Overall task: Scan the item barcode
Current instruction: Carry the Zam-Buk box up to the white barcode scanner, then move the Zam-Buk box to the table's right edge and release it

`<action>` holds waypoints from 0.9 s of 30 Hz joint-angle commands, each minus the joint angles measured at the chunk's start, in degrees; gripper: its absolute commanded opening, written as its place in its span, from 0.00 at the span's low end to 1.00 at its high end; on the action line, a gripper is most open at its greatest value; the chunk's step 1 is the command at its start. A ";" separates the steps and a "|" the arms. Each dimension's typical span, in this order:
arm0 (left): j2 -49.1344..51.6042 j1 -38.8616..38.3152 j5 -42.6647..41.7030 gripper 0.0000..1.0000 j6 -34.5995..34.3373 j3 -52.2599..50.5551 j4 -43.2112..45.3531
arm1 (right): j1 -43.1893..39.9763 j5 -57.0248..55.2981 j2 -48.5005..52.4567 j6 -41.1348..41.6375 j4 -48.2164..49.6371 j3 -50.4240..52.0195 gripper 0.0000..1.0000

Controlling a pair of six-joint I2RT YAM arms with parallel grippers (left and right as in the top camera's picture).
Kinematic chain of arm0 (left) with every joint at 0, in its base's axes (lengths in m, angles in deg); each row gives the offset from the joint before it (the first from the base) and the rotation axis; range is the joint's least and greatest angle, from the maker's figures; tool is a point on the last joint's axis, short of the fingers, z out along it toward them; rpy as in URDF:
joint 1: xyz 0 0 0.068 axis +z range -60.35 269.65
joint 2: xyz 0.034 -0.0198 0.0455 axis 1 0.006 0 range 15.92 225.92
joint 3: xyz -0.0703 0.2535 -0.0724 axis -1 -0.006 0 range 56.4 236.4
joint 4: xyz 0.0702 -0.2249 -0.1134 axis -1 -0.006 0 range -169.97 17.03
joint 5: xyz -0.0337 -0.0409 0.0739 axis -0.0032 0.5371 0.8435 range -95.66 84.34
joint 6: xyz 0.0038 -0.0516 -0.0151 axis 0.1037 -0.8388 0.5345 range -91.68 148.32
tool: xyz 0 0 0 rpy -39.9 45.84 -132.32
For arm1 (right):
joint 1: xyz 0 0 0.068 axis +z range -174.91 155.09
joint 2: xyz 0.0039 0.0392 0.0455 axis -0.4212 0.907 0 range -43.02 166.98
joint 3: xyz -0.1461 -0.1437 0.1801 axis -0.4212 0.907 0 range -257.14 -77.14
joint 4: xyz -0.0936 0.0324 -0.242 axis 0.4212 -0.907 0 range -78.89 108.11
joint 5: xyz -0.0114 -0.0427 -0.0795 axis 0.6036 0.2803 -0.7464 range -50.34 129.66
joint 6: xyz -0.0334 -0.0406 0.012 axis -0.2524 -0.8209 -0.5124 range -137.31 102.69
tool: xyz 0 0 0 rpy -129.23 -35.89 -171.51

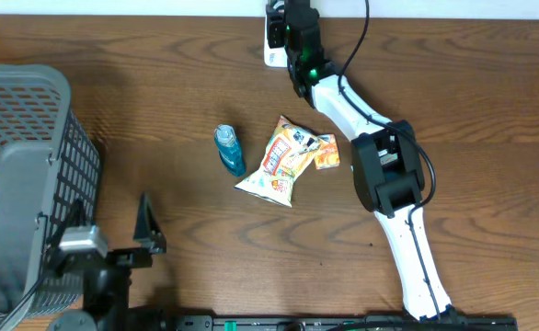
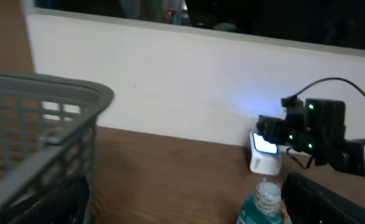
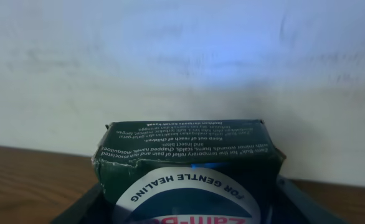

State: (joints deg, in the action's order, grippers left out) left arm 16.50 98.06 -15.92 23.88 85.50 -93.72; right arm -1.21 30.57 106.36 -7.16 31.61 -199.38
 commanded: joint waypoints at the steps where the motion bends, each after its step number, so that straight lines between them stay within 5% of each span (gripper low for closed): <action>1: -0.35 -0.13 -4.98 0.98 1.88 -4.35 5.81 | -0.57 -1.20 -1.38 -0.57 -1.46 -2.23 0.35; 6: -0.35 -0.13 -10.19 0.98 2.23 -11.45 16.59 | -2.58 -6.27 -7.50 -0.59 -12.55 -2.43 0.32; 16: -0.35 -0.13 -10.12 0.98 2.21 -23.61 22.21 | -13.73 -18.45 -13.44 0.55 -39.78 -2.08 0.32; 27: -0.33 -0.13 -10.10 0.98 2.21 -27.06 21.73 | -32.59 -16.98 -13.29 3.72 -50.84 3.74 0.37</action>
State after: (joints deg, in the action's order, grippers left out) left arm 16.50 98.06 -25.10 25.38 58.86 -71.03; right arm -29.95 13.90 93.07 -3.46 -17.98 -197.19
